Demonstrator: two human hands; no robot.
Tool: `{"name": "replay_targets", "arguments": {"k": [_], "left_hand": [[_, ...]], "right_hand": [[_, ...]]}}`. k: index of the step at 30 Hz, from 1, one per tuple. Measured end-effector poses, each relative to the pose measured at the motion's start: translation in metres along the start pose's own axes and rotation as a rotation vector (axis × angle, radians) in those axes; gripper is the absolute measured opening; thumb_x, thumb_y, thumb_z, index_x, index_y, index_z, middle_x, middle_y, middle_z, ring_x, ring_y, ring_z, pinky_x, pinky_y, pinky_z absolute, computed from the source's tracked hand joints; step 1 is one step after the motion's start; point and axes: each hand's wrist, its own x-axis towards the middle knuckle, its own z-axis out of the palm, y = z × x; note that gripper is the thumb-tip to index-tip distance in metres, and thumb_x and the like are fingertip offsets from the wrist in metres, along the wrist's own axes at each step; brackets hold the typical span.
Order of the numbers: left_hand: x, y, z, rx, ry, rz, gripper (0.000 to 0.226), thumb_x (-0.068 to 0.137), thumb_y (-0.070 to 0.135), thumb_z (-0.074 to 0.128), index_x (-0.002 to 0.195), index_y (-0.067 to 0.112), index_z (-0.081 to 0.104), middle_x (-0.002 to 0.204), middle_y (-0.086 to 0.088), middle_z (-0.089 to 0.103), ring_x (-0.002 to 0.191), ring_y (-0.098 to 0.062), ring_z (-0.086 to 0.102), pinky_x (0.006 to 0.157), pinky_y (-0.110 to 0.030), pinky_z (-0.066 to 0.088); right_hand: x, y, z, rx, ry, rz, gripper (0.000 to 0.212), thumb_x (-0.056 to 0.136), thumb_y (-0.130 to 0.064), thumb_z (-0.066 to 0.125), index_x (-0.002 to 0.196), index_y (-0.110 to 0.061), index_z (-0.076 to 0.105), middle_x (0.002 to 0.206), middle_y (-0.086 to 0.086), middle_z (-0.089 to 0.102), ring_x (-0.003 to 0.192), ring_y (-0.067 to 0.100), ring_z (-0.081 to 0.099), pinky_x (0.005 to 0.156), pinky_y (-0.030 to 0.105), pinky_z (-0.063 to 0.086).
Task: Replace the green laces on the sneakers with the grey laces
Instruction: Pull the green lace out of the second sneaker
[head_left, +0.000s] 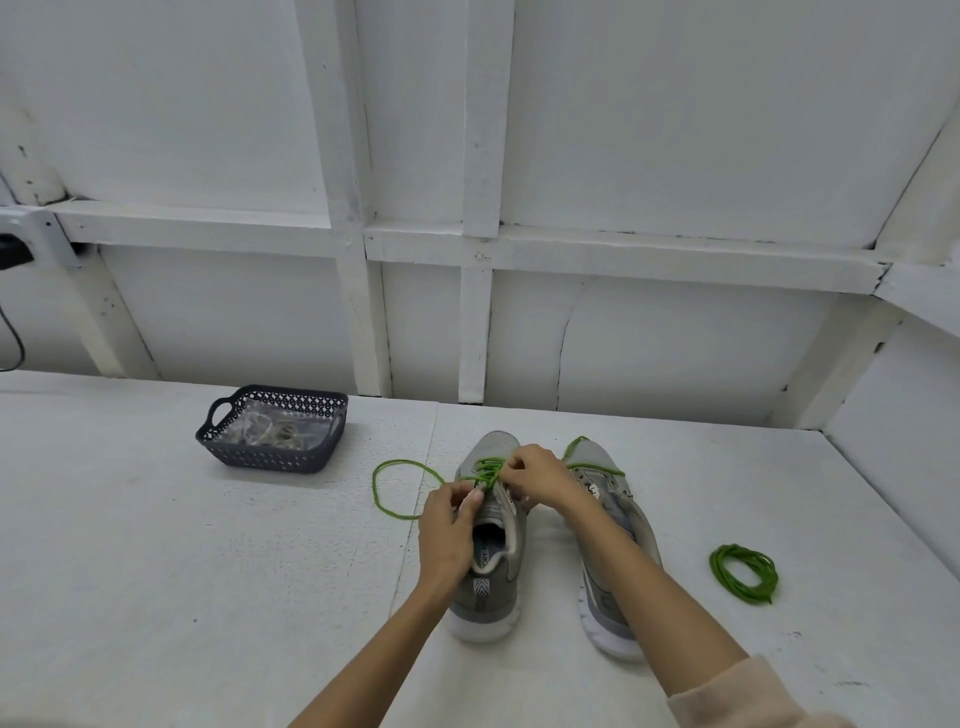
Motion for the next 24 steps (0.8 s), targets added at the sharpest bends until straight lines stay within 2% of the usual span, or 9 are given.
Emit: {"name": "replay_targets", "arguments": {"k": [3,5,7,11,15,16,18,20,24], "left_hand": [[-0.001,0.0,-0.001,0.022,0.004,0.017,0.019,0.094,0.027,0.06,0.106,0.016,0.069,0.103,0.001,0.065,0.099,-0.012,0.058,0.091,-0.036,0.048],[-0.003,0.002,0.0,0.012,-0.01,0.017,0.018,0.095,0.028,0.058,0.103,0.017,0.07,0.1,0.004,0.066,0.096,-0.011,0.059,0.089,-0.034,0.049],[-0.004,0.004,0.0,0.001,-0.047,0.003,0.016,0.097,0.028,0.055,0.101,0.022,0.069,0.097,0.008,0.068,0.095,-0.01,0.061,0.089,-0.033,0.049],[-0.002,-0.001,0.0,0.011,-0.064,-0.031,0.029,0.097,0.033,0.054,0.118,0.019,0.069,0.115,0.004,0.069,0.108,-0.012,0.061,0.099,-0.036,0.047],[-0.003,0.003,0.001,0.001,-0.074,-0.026,0.016,0.098,0.029,0.053,0.1,0.034,0.068,0.096,0.016,0.067,0.098,-0.012,0.061,0.092,-0.031,0.047],[-0.003,0.003,0.001,-0.012,-0.082,-0.033,0.016,0.099,0.028,0.052,0.102,0.033,0.068,0.098,0.017,0.065,0.102,-0.014,0.06,0.091,-0.028,0.045],[-0.002,0.001,0.001,-0.01,-0.103,-0.043,0.029,0.099,0.028,0.052,0.123,0.018,0.065,0.121,0.007,0.064,0.119,-0.016,0.055,0.099,-0.027,0.04],[0.0,-0.002,0.001,0.0,-0.124,-0.055,0.038,0.099,0.03,0.051,0.133,0.014,0.058,0.138,0.001,0.055,0.129,-0.015,0.049,0.106,-0.026,0.036],[0.001,-0.003,0.001,-0.02,-0.125,-0.061,0.038,0.099,0.03,0.05,0.133,0.014,0.058,0.139,0.0,0.054,0.126,-0.011,0.048,0.102,-0.021,0.034]], "right_hand": [[-0.002,0.007,-0.005,0.218,-0.047,0.031,0.01,0.087,-0.007,0.063,0.08,-0.003,0.069,0.071,0.014,0.062,0.07,0.027,0.06,0.078,0.047,0.058],[-0.005,0.011,-0.007,0.25,-0.035,0.007,0.006,0.084,-0.004,0.066,0.081,-0.003,0.07,0.075,0.017,0.064,0.072,0.028,0.062,0.078,0.048,0.059],[-0.005,0.01,-0.007,0.206,-0.019,-0.015,0.007,0.083,-0.005,0.064,0.078,-0.005,0.068,0.074,0.016,0.065,0.071,0.032,0.066,0.073,0.048,0.06],[-0.003,0.004,-0.005,0.024,0.014,-0.066,0.014,0.084,-0.016,0.054,0.082,-0.004,0.062,0.078,0.014,0.071,0.075,0.032,0.071,0.072,0.048,0.059],[-0.003,0.01,-0.007,0.13,-0.005,-0.046,0.012,0.087,-0.012,0.063,0.083,-0.002,0.068,0.075,0.012,0.068,0.078,0.034,0.071,0.068,0.046,0.061],[-0.005,0.011,-0.009,0.151,-0.022,-0.043,0.009,0.086,-0.01,0.066,0.082,-0.002,0.069,0.075,0.012,0.067,0.078,0.033,0.071,0.067,0.044,0.061],[-0.007,0.013,-0.011,0.14,-0.041,-0.061,0.007,0.086,-0.009,0.067,0.081,-0.004,0.069,0.08,0.013,0.068,0.077,0.027,0.07,0.067,0.041,0.061],[-0.006,0.012,-0.012,0.092,-0.041,-0.076,0.009,0.088,-0.012,0.062,0.079,-0.009,0.063,0.09,0.015,0.07,0.079,0.023,0.069,0.065,0.04,0.06],[-0.002,0.013,-0.009,0.117,0.019,-0.055,0.011,0.091,-0.016,0.057,0.083,-0.009,0.058,0.094,0.017,0.068,0.078,0.021,0.066,0.058,0.035,0.056]]}}
